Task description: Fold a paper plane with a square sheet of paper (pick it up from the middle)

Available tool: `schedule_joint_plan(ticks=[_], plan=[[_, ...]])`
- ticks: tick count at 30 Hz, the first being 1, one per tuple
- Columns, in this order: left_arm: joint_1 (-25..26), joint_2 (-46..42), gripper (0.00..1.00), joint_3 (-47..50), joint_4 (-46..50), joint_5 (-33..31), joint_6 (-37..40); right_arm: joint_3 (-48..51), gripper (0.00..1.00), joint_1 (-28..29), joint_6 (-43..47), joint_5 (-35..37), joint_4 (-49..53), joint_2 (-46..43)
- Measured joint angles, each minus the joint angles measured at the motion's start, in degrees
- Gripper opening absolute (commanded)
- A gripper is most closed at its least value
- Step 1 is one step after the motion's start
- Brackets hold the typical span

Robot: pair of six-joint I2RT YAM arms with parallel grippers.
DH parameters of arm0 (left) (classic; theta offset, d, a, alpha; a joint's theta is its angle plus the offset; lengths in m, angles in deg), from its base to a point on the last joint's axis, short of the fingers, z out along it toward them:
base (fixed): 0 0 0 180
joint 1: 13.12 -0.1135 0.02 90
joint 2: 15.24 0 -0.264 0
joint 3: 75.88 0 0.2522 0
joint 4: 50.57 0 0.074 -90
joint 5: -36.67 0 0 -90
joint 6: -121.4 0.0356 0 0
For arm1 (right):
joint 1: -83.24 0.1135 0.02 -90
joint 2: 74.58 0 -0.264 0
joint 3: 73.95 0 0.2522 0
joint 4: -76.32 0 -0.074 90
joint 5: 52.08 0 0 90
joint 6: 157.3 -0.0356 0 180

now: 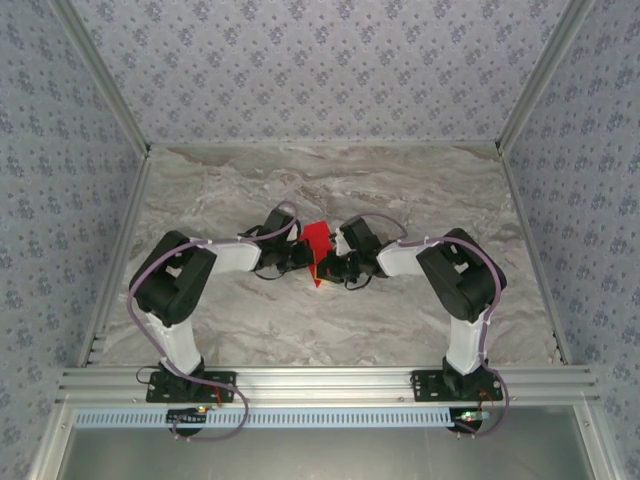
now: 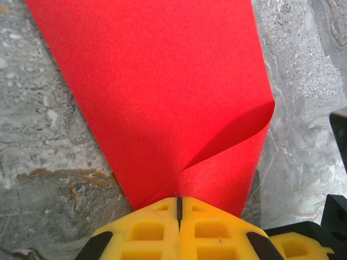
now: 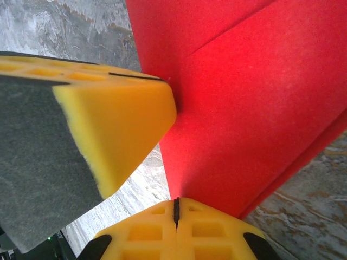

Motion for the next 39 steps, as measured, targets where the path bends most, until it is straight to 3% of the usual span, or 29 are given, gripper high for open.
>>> schedule_joint_plan(ticks=[26,32,39], plan=[[0.33,0.11,0.0,-0.96,2.19,-1.62,0.0,4.55,0.0,2.56,5.29,-1.2,3.69,-4.9],[0.33,0.11,0.0,-1.16,2.49,-1.77,0.22,2.27,0.0,-2.03,5.44,-0.13,5.31,-7.13],[0.33,0.13,0.0,-1.31,2.69,-1.75,0.68,-5.66,0.0,-4.5,6.27,1.38,6.23,-2.38]])
